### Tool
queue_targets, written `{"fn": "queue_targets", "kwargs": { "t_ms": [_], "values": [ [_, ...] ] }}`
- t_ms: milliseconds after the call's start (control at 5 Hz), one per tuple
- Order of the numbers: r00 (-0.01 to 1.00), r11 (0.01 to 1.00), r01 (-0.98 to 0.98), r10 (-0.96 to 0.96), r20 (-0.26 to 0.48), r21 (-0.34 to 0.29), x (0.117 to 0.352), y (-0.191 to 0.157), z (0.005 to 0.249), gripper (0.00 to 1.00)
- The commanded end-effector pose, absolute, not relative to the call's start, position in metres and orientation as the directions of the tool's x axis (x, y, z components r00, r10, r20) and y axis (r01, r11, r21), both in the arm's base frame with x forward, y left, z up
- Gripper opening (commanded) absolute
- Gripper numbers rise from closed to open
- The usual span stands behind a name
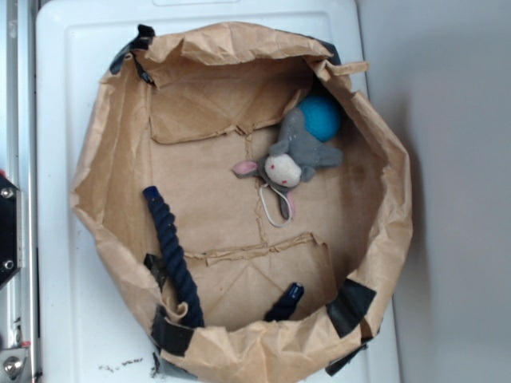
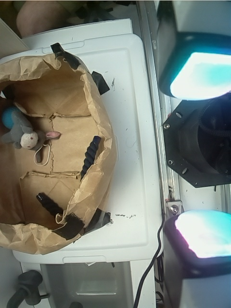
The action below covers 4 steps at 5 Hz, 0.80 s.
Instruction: Grab the gray animal.
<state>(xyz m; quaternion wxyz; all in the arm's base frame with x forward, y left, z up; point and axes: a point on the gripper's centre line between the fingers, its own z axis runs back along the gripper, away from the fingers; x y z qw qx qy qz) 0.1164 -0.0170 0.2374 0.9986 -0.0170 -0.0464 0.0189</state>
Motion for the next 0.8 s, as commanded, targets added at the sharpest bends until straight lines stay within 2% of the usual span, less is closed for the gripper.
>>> {"fn": "queue_targets", "kwargs": {
  "t_ms": [0, 200, 600],
  "values": [
    [0.995, 0.999, -0.036, 0.039, 0.092, -0.036, 0.116, -0.017, 0.237, 1.00],
    [0.990, 0.996, -0.076, 0.082, 0.112, -0.054, 0.163, -0.016, 0.234, 1.00],
    [0.986, 0.995, -0.074, 0.083, 0.141, -0.068, 0.219, 0.003, 0.215, 1.00]
  ]
}}
